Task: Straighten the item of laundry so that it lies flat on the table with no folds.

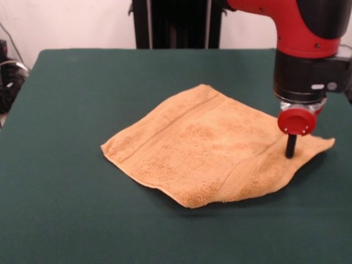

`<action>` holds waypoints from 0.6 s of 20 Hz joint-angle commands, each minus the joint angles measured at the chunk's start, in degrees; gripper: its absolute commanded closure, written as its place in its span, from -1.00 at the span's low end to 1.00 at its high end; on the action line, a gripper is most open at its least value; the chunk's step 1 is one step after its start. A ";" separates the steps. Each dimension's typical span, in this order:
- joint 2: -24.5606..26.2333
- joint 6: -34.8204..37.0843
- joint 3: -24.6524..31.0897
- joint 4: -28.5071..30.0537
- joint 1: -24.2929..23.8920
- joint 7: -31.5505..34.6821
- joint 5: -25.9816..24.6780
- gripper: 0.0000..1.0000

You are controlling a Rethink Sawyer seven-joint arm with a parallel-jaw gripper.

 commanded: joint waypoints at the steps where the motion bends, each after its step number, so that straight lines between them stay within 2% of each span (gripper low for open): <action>1: 0.40 -4.06 10.27 4.93 -1.08 11.26 3.42 1.00; 12: -0.09 -6.20 11.86 5.23 -1.73 11.53 2.92 1.00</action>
